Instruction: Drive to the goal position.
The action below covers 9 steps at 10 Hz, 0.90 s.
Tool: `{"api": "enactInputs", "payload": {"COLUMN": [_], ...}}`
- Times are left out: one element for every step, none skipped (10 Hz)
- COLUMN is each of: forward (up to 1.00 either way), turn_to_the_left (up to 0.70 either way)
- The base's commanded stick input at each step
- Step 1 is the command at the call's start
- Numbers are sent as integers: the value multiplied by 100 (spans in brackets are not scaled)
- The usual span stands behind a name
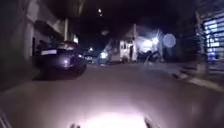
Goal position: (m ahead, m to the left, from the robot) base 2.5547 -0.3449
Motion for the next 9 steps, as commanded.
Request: {"api": "enactInputs", "payload": {"forward": [100,100,100,100,100,100,100,100,100], "turn_to_the_left": [0,0,0,0,0,0,0,0,0]}}
